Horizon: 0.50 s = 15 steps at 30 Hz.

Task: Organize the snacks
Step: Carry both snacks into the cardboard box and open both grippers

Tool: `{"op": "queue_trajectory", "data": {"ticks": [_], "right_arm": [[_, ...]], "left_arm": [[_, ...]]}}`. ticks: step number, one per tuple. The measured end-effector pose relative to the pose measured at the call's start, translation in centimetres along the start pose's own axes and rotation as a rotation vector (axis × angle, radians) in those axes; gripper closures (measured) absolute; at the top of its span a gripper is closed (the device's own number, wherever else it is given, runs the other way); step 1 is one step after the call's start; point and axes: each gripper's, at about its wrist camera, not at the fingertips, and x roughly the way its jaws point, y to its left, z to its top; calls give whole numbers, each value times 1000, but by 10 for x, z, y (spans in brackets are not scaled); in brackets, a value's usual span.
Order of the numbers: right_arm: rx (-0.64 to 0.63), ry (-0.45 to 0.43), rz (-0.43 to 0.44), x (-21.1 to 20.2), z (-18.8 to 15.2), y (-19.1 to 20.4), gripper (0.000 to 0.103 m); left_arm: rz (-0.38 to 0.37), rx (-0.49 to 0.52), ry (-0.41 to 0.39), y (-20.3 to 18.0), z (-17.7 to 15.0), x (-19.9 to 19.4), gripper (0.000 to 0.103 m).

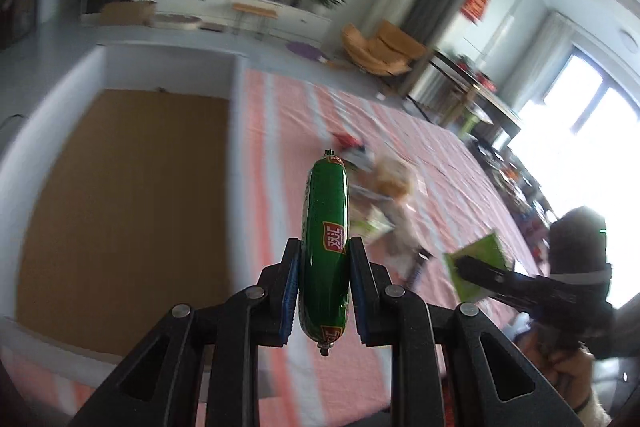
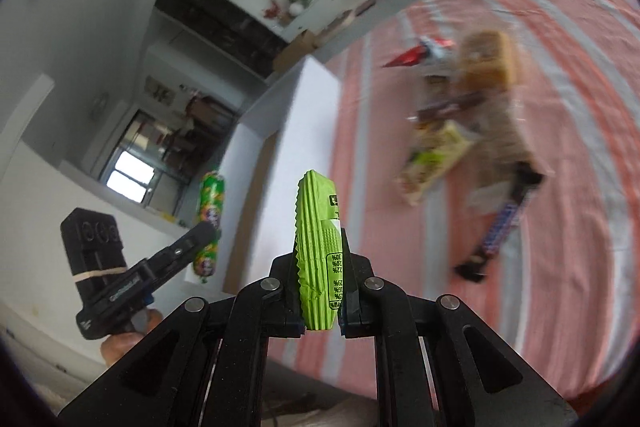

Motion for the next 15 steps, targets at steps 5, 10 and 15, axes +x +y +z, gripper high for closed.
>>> {"op": "queue_trajectory", "data": {"ticks": [5, 10, 15], "right_arm": [[-191, 89, 44, 68, 18, 84, 92], [-299, 161, -5, 130, 17, 122, 91], [-234, 201, -126, 154, 7, 94, 36]], "left_arm": [[205, -111, -41, 83, 6, -18, 80], [340, -181, -20, 140, -7, -14, 80], [378, -200, 14, 156, -18, 0, 31]]}}
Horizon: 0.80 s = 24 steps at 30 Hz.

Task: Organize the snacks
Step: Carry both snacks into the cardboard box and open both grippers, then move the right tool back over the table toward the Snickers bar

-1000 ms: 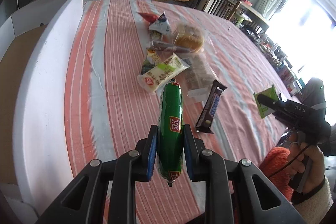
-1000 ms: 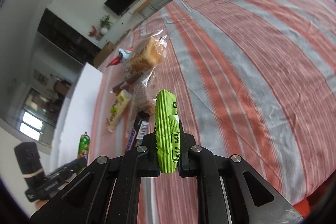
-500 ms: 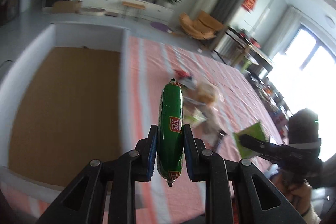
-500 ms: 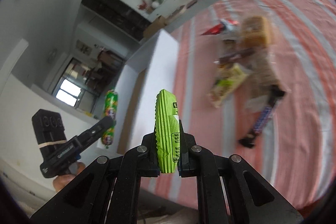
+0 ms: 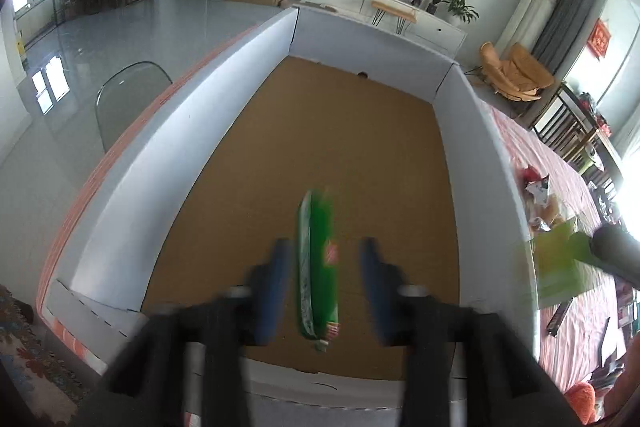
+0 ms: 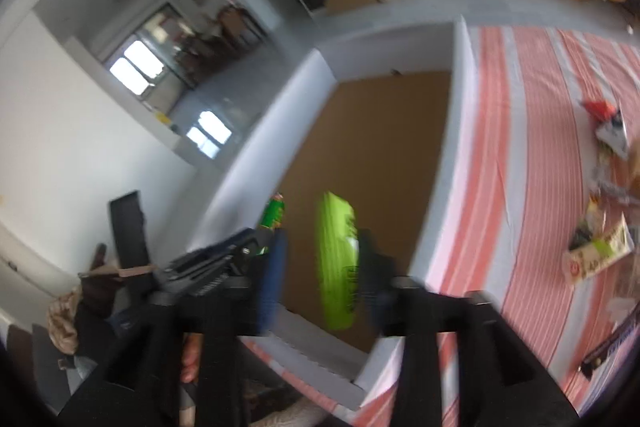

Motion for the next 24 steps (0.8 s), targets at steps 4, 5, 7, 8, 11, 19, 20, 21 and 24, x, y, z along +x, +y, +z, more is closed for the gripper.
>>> {"op": "queue_trajectory", "data": {"ticks": [4, 5, 7, 8, 11, 19, 20, 21, 24], "right_arm": [[57, -45, -60, -23, -14, -36, 36], [69, -73, -85, -32, -19, -50, 36], [79, -123, -150, -51, -28, -68, 36], [80, -160, -210, -63, -35, -83, 36], [82, -234, -408, -95, -60, -116, 35], [272, -335, -818, -162, -118, -241, 35], [292, -340, -831, -168, -126, -249, 35], [318, -350, -831, -172, -132, -256, 35], [458, -390, -726, -184, -142, -280, 35]], "left_arm": [[-11, 5, -46, -17, -7, -1, 11], [-22, 7, -43, -20, -7, 0, 11], [-60, 13, -39, -36, -6, -1, 11], [-84, 23, -39, -47, -8, -1, 11], [-157, 92, -41, -87, -13, -9, 11], [-363, 417, 64, -226, -68, -14, 10], [-374, 441, 86, -240, -75, -10, 10], [-389, 468, 107, -255, -84, -4, 10], [-379, 517, 148, -284, -104, 21, 10]]}}
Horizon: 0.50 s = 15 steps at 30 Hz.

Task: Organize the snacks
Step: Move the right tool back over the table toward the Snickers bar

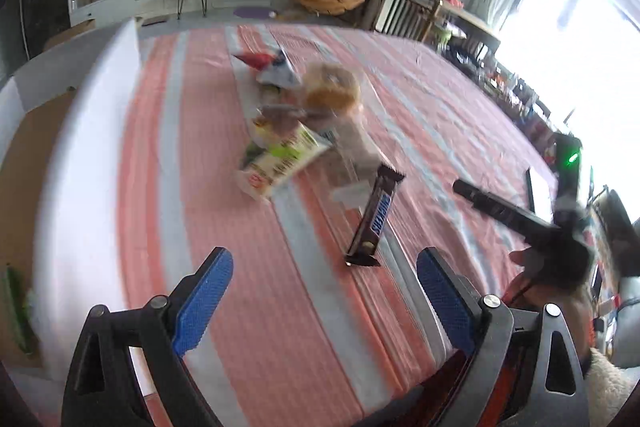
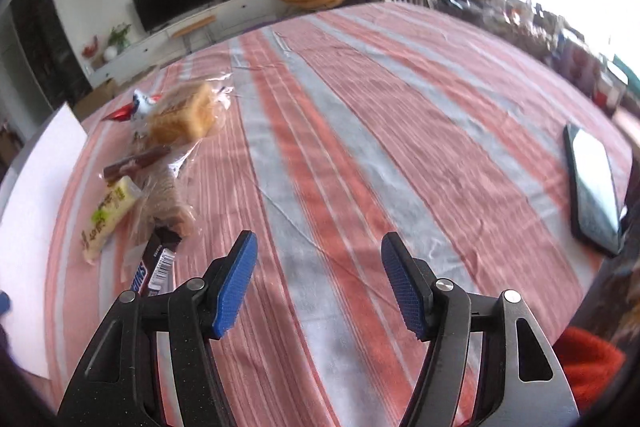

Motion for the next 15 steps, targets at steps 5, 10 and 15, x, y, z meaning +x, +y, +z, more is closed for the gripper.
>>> {"op": "queue_trajectory", "data": {"ticks": [5, 10, 15], "right_arm": [[84, 6, -3, -4, 0, -18, 35], [91, 18, -28, -6, -9, -16, 35], [77, 43, -49, 3, -9, -14, 35]], "left_arm": [[61, 18, 42, -5, -15, 49, 10], [118, 17, 56, 8, -19, 75, 10], [148, 55, 9, 7, -21, 80, 7]]}}
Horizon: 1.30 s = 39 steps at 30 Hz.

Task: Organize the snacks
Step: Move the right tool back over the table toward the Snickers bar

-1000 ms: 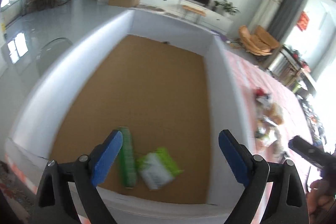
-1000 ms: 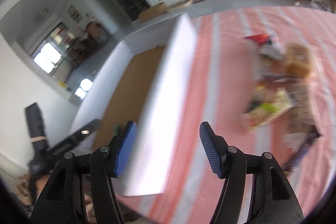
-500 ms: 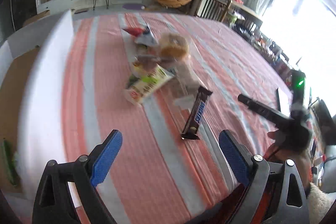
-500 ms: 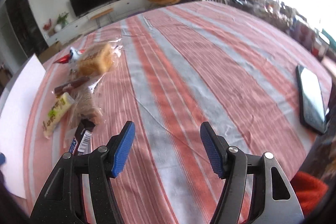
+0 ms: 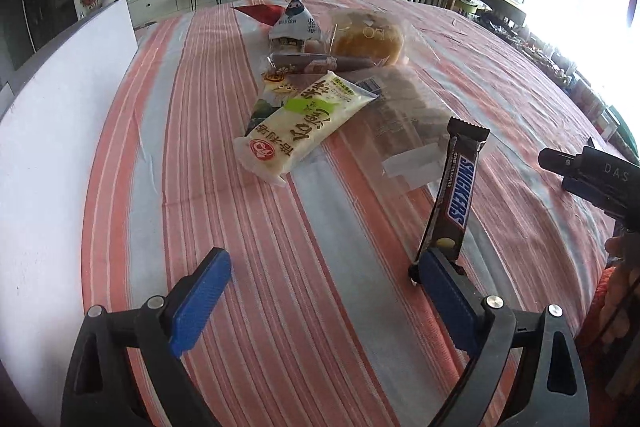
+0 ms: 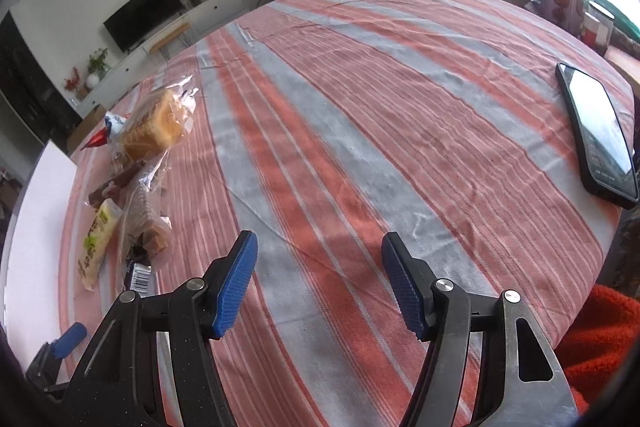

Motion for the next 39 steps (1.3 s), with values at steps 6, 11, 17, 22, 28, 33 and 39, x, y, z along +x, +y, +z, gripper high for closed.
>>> {"op": "queue_trajectory", "data": {"ticks": [6, 11, 17, 22, 28, 33, 39], "right_arm": [[-5, 0, -2, -1, -1, -1, 34], [-5, 1, -2, -1, -1, -1, 33], [-7, 2, 0, -2, -1, -1, 32], [-6, 2, 1, -2, -1, -1, 31], [-7, 2, 1, -2, -1, -1, 31], [-7, 3, 1, -2, -1, -1, 31], [-6, 3, 1, -2, -1, -1, 31]], "left_arm": [[3, -3, -21, 1, -2, 0, 4], [-5, -6, -24, 2, -3, -1, 4], [-37, -30, -31, 9, -10, -8, 4], [-35, -21, -34, 11, -14, -14, 4], [-45, -15, -49, 12, -16, -19, 4], [-53, -13, -51, 10, -18, -21, 4], [-57, -18, -46, 11, -19, -22, 4]]}}
